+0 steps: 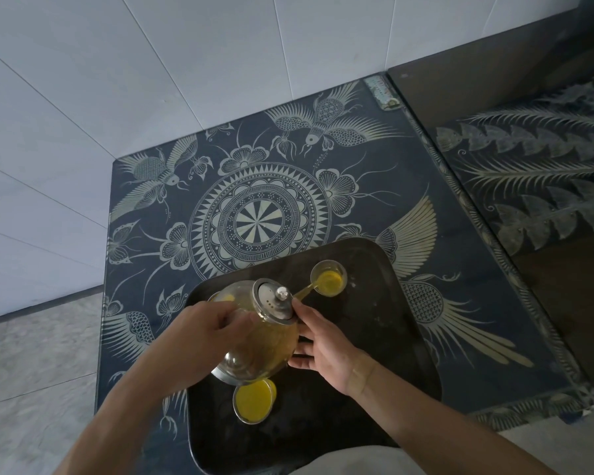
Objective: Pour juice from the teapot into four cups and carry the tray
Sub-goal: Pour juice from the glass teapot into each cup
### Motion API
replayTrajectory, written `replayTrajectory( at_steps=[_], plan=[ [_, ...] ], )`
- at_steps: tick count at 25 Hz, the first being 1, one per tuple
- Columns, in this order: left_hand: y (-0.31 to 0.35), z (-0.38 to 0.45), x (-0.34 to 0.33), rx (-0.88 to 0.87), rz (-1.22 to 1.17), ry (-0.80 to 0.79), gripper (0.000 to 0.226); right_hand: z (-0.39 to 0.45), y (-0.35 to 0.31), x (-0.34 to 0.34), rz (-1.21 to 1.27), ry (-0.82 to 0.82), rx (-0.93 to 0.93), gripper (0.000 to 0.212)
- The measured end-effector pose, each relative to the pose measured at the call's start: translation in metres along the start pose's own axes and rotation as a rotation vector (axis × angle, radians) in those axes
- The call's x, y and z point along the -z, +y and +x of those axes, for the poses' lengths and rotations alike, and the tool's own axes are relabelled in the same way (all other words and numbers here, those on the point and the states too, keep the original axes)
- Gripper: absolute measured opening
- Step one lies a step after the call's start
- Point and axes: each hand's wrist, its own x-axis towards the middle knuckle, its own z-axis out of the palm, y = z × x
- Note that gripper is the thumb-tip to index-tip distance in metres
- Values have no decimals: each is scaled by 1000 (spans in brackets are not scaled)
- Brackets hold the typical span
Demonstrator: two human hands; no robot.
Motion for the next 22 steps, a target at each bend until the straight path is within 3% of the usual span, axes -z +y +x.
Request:
replayTrajectory(
  at_steps=[12, 22],
  plan=[
    [10, 0, 6, -26, 59, 48, 41, 1, -1, -3, 18, -37, 8, 66],
    [14, -3, 8, -69, 143, 90, 47, 3, 2, -2, 31, -78, 14, 71]
  ],
)
